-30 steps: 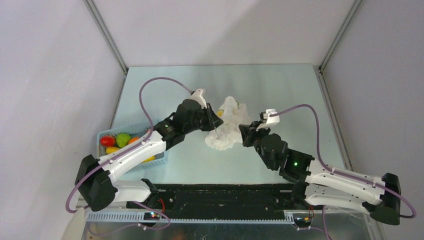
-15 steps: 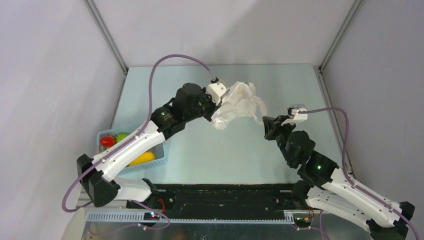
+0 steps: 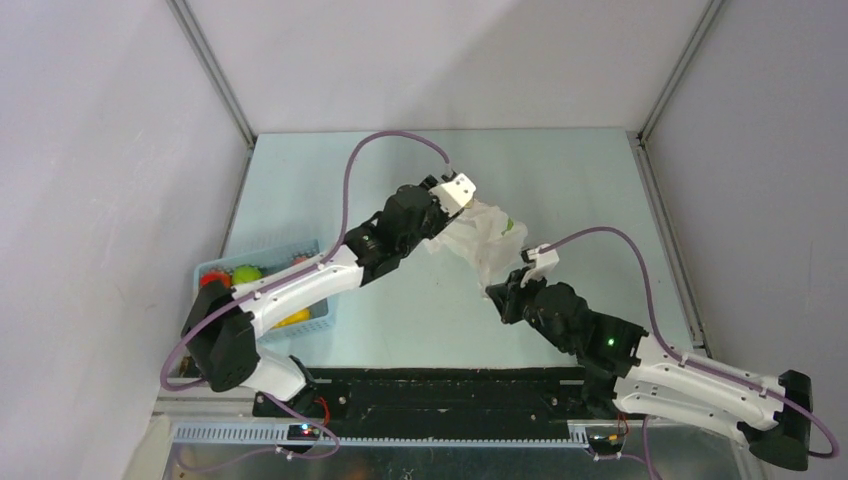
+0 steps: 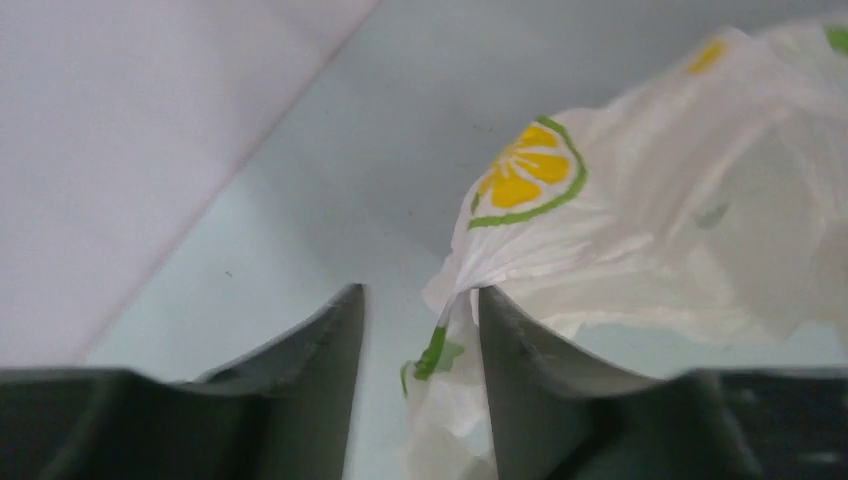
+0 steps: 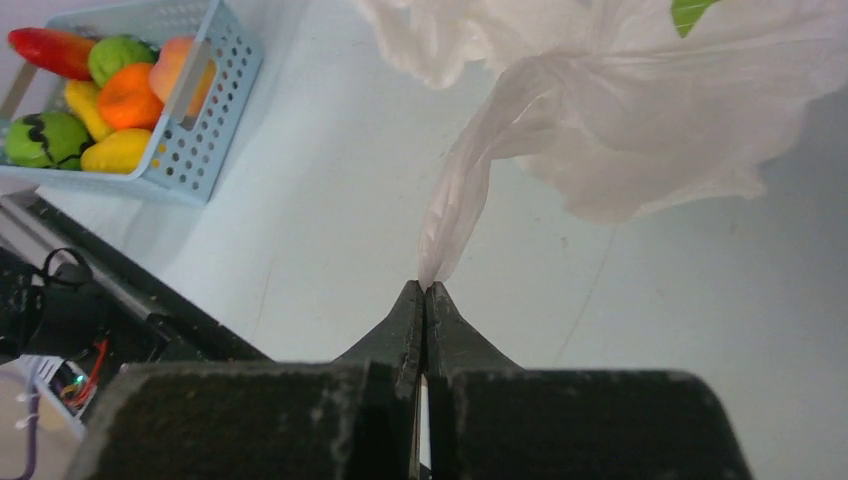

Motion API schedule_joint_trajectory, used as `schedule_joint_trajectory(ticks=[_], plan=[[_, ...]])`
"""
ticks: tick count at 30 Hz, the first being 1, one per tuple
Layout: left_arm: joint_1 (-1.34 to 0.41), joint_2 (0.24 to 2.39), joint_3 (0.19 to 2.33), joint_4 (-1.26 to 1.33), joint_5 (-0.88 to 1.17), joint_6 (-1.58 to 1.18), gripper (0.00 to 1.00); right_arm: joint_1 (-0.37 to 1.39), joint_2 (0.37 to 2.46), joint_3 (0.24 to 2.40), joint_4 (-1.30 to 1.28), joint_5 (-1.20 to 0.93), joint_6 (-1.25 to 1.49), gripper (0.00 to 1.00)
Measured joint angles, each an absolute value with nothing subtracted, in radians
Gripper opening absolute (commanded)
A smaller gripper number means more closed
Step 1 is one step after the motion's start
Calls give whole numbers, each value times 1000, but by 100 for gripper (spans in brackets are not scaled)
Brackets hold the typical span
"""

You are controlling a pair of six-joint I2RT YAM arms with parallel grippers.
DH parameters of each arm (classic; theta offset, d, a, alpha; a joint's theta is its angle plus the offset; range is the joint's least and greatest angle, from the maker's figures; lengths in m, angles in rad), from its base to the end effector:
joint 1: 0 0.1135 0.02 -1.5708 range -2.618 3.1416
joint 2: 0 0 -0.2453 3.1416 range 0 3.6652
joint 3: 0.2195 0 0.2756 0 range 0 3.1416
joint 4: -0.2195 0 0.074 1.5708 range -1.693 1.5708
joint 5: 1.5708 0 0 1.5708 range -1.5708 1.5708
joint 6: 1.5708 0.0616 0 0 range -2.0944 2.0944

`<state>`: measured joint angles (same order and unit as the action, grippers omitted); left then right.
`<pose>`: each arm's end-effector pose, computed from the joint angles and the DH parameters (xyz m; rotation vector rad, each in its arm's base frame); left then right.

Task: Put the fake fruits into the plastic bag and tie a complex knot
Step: Open the plastic bag at the center of the board.

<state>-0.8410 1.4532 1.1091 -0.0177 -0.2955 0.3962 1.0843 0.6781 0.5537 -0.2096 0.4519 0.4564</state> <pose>0.2727 -0.2780 0.2758 0.9458 1.6666 -0.0137 0.1292 0.1868 0.2511 -0.2902 1.8967 0.6258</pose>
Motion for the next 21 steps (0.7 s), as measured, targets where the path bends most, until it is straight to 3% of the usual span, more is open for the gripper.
schedule_joint_trajectory(ticks=[3,8,12,21], plan=[[-838,1444,1112,-7,-320,332,77,1107,689,522,-168,439,496,0],[-838,1383,1120,-93,-366,127,95,1111,735,509,-114,459,581,0],[-842,1267,1088,-140,-427,-109,99,1112,775,509,-75,495,661,0],[-867,1052,857,-188,-451,-646,99,1118,859,508,-2,545,791,0]])
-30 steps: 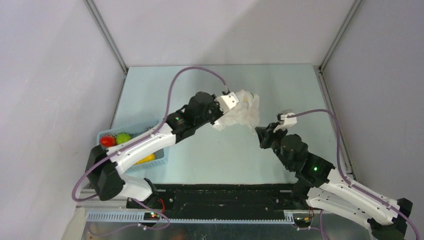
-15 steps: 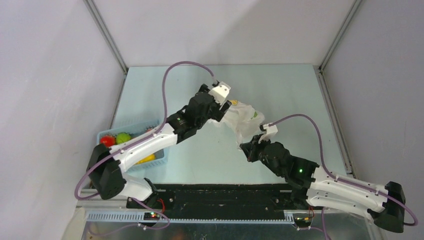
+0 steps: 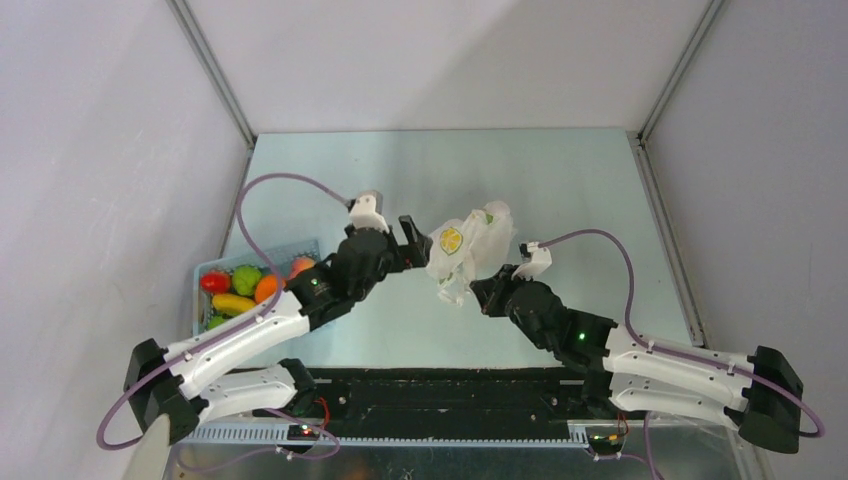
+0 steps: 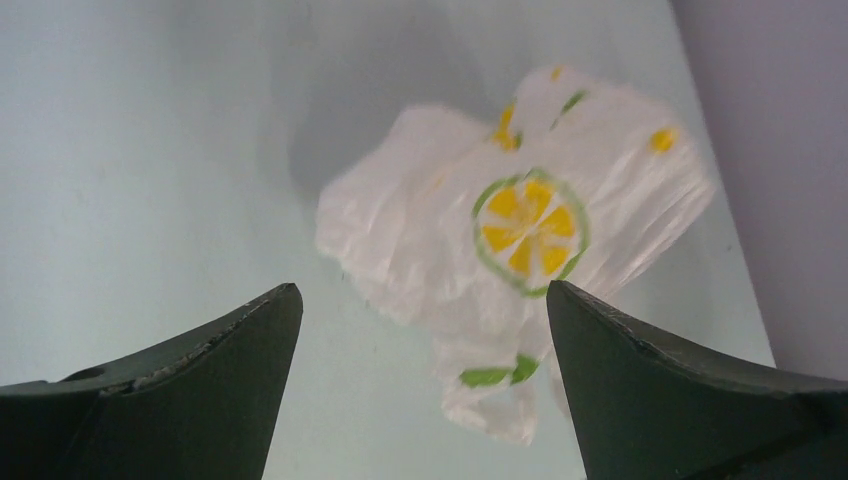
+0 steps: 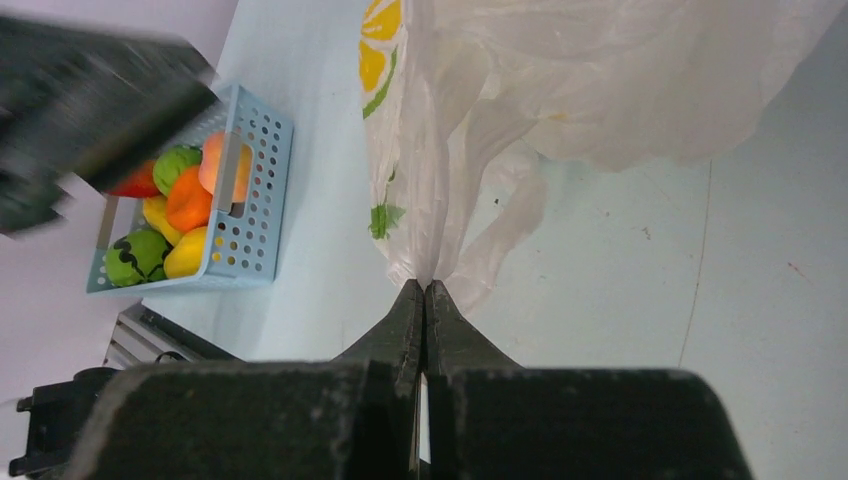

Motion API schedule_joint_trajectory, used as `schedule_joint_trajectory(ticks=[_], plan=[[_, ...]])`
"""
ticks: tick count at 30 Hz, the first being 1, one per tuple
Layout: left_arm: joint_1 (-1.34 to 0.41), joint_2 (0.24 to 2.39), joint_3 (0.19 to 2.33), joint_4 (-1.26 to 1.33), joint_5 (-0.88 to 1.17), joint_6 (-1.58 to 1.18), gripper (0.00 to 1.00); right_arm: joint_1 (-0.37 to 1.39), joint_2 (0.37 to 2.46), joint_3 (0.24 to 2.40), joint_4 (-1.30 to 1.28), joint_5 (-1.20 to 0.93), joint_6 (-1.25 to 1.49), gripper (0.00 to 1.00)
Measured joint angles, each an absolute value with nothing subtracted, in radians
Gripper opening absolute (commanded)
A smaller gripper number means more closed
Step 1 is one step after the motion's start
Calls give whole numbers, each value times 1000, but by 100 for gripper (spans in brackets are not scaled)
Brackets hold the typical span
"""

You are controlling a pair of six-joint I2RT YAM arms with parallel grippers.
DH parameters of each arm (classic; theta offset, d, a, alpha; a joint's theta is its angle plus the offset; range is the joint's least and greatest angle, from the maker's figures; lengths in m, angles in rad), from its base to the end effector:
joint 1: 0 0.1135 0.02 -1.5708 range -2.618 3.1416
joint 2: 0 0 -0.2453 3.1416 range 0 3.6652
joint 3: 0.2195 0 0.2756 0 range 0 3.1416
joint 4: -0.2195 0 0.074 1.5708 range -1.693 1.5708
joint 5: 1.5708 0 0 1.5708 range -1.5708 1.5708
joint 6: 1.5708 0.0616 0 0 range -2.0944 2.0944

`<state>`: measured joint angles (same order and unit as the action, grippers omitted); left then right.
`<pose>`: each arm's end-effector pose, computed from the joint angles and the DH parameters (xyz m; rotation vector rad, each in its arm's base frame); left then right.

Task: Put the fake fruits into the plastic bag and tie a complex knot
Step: Open the plastic bag at the center of the board.

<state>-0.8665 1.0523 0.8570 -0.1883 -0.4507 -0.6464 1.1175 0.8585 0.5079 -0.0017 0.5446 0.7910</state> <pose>0.2108 -0.2067 0.2848 -0.0849 1.9553 -0.5733 0.1390 0.2124 0.2194 0.0568 1.9464 0.7796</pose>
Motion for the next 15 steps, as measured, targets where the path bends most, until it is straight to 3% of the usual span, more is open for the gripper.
schedule_joint_trajectory(ticks=[7,15], plan=[[-885,1044,610,-125,-324,-905,99,1123,872,507,28,552,813,0],[-921,1095,514,86,-207,-1066,99,1129,872,507,36,568,819,0]])
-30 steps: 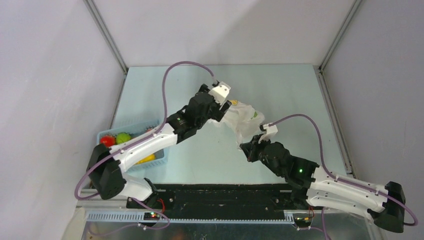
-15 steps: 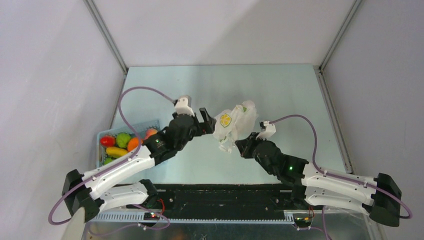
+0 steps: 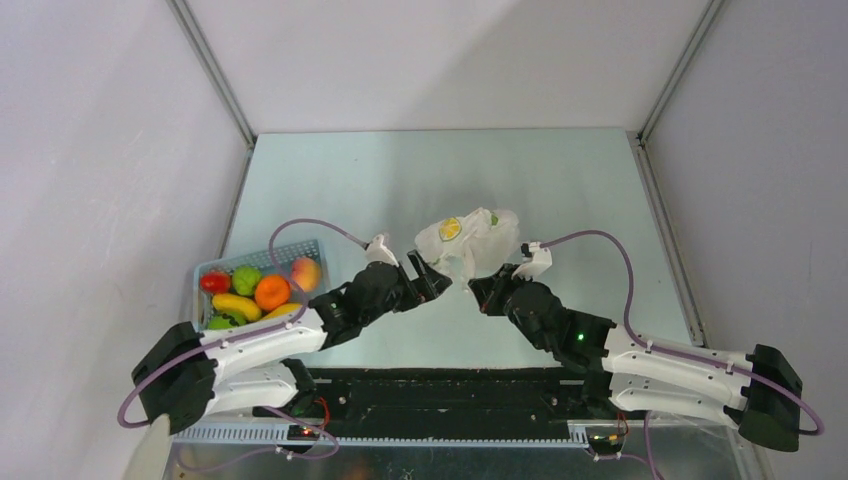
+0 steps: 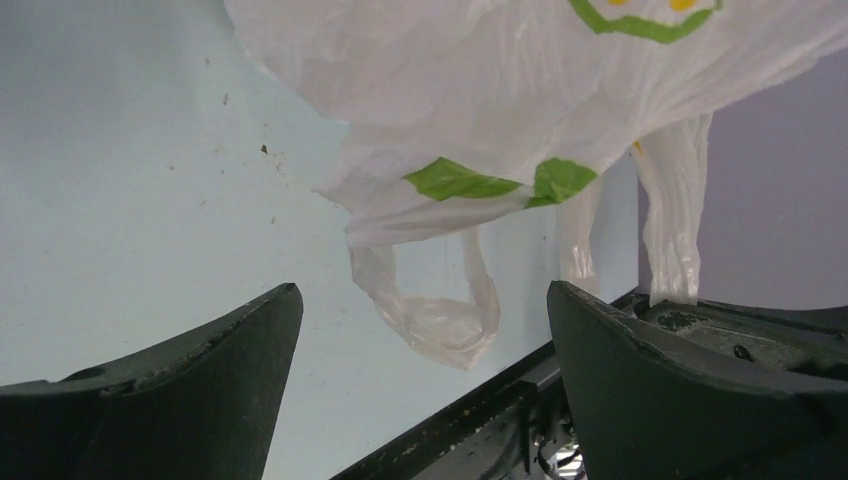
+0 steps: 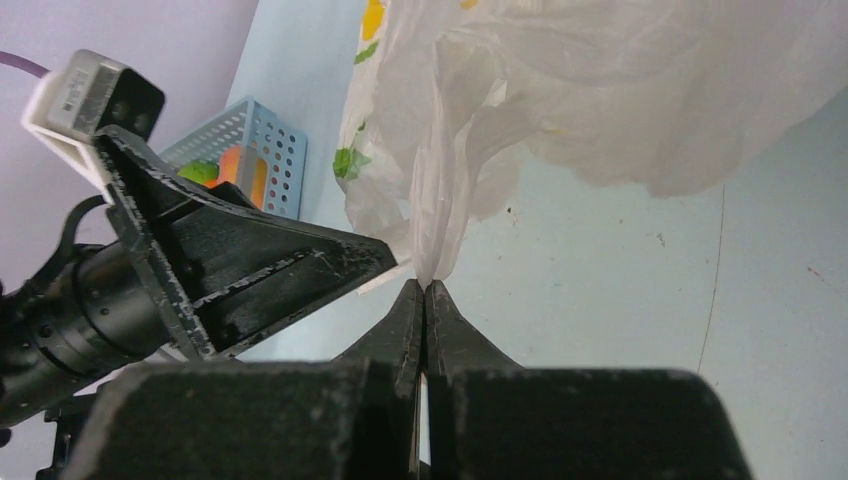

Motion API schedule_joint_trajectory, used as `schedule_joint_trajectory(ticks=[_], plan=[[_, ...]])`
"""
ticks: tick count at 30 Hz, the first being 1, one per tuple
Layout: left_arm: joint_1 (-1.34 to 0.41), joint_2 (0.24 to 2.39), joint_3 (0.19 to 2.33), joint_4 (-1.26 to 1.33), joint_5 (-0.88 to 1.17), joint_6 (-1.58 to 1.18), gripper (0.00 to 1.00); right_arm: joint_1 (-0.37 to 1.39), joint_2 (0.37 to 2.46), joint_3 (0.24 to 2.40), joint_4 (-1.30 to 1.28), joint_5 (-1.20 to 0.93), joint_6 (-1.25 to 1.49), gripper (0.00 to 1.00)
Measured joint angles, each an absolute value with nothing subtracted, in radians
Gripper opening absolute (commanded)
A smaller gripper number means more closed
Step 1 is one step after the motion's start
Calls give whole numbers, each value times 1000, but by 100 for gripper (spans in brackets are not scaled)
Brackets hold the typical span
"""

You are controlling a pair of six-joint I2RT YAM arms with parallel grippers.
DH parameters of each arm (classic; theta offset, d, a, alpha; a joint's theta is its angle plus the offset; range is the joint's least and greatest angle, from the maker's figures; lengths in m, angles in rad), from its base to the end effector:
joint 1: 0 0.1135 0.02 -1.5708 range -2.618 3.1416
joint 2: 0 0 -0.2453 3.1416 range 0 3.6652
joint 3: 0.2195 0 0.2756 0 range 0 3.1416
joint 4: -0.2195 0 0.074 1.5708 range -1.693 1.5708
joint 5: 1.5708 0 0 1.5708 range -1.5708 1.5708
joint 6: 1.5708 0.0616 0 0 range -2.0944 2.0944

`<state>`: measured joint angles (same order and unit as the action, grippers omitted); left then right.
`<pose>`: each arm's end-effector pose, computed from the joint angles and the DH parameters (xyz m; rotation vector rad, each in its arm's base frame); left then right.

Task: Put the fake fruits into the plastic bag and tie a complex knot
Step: Open the plastic bag at the center of the board.

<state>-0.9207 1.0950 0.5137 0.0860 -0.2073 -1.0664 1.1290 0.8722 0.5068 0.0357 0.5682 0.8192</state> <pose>0.1817 -0.2180 0.1702 -0.2976 2.1943 -0.9790 0.1386 0.2155 0.2205 0.0980 1.9249 0.8059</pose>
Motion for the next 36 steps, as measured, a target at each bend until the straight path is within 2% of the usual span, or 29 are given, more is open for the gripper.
schedule_joint_trajectory(ticks=[4,7,11,12,13,14,18,22,25,30,36], plan=[[-921,1148,496,159,-184,-1126,94,1131,871,507,35,572,819,0],[-921,1185,496,199,-179,-1161,80,1133,870,507,35,577,819,0],[-921,1219,496,237,-189,-1206,58,1137,861,507,35,584,819,0],[-921,1226,495,244,-193,-1216,47,1138,857,507,35,587,819,0],[-921,1234,495,254,-199,-1223,41,1138,853,507,34,590,819,0],[-921,1240,494,263,-202,-1233,29,1139,850,507,34,591,819,0],[-921,1267,494,281,-202,-1232,3,1141,832,507,27,608,805,0],[-913,1244,498,225,-198,-1186,0,1134,782,507,-14,649,747,0],[-884,1189,528,112,-172,-1103,0,1064,724,513,-71,652,669,0],[-780,1116,709,-143,-54,-863,0,824,689,581,-173,559,545,0],[-734,1134,978,-481,46,-535,0,503,752,689,-268,412,435,0]])
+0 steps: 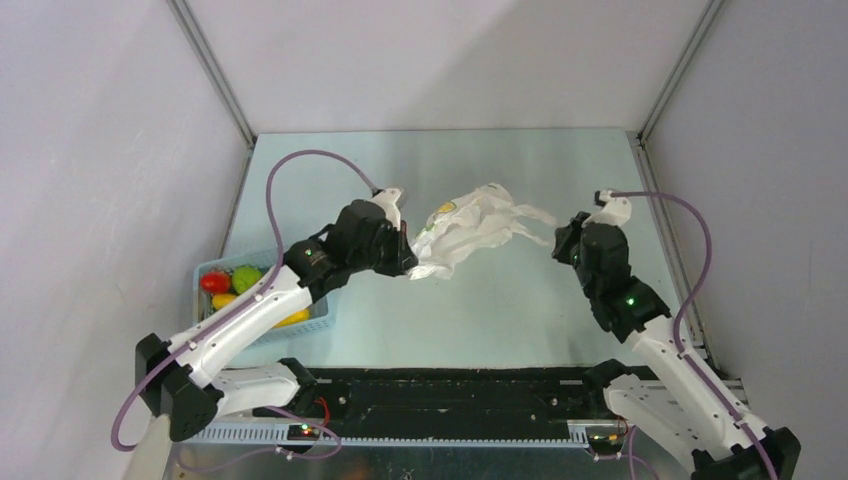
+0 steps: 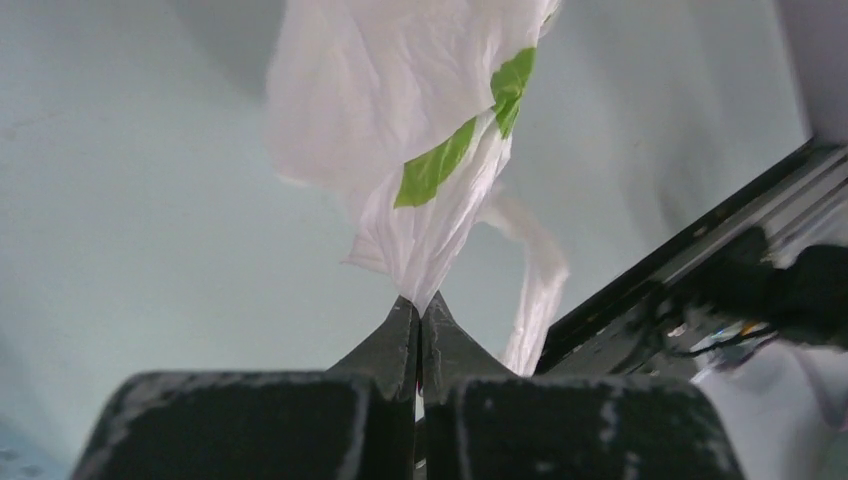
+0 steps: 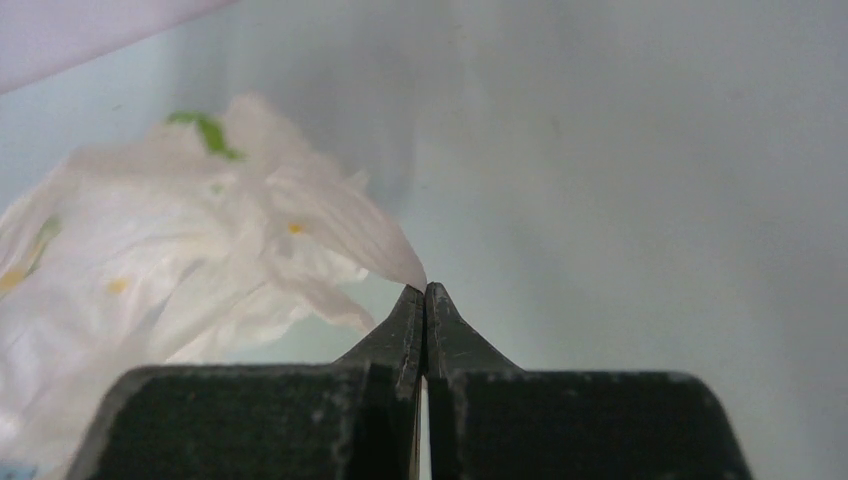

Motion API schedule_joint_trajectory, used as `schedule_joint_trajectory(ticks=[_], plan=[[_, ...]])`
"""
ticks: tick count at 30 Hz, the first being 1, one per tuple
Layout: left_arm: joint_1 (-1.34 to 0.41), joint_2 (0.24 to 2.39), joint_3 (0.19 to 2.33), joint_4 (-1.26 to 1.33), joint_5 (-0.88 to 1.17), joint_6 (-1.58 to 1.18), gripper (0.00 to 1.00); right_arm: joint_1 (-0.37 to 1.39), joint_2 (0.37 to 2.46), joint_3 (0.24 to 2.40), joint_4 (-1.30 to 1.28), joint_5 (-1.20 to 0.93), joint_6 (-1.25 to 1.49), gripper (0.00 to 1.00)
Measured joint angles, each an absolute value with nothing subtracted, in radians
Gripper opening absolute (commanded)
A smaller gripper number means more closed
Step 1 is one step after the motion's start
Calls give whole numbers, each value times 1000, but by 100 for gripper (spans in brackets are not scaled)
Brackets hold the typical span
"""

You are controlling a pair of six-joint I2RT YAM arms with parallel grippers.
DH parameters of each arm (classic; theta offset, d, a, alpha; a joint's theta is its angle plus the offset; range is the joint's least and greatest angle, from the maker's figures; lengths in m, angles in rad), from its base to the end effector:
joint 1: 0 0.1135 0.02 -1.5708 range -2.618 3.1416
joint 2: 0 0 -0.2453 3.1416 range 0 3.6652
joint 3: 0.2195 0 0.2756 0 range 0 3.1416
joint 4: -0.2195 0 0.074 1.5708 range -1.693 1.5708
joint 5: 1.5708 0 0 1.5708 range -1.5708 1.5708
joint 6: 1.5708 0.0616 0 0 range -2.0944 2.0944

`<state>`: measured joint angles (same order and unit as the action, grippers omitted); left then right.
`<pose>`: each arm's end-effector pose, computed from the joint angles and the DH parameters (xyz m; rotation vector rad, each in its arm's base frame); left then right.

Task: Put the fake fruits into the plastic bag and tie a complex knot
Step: Open the plastic bag at the center of the board.

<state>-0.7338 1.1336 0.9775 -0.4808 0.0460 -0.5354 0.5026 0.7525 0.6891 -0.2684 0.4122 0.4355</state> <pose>0.2210 -0.2031 0.2726 0.2557 2.2981 -0.7339 0.2192 0.0923 0.2815 0.2149 1.8693 0.2529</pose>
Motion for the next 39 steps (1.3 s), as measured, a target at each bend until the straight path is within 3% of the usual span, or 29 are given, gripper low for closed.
schedule_joint_trajectory(ticks=[7,14,16,18,19,23,27,30,34,39], plan=[[-722,1194,1055,-685,-15,-293,0,251,851,775,-286,340,345,0],[-717,1260,1066,-709,-53,-163,0,180,957,834,-278,314,289,0],[-717,1264,1074,-698,-21,-148,0,171,985,852,-278,309,286,6],[-715,1271,1085,-691,20,-148,0,163,998,867,-279,296,287,19],[-715,1277,1093,-686,39,-150,0,162,1000,871,-279,289,294,33],[-713,1306,1119,-647,120,-203,0,159,1002,896,-287,227,339,69],[-711,1320,1121,-555,204,-326,0,161,987,905,-340,160,408,87],[-711,1319,1114,-464,236,-423,0,161,951,905,-396,121,458,94],[-711,1314,1093,-363,250,-528,0,173,851,897,-440,74,537,94],[-710,1313,1092,-294,264,-603,0,268,708,816,-413,47,672,87]])
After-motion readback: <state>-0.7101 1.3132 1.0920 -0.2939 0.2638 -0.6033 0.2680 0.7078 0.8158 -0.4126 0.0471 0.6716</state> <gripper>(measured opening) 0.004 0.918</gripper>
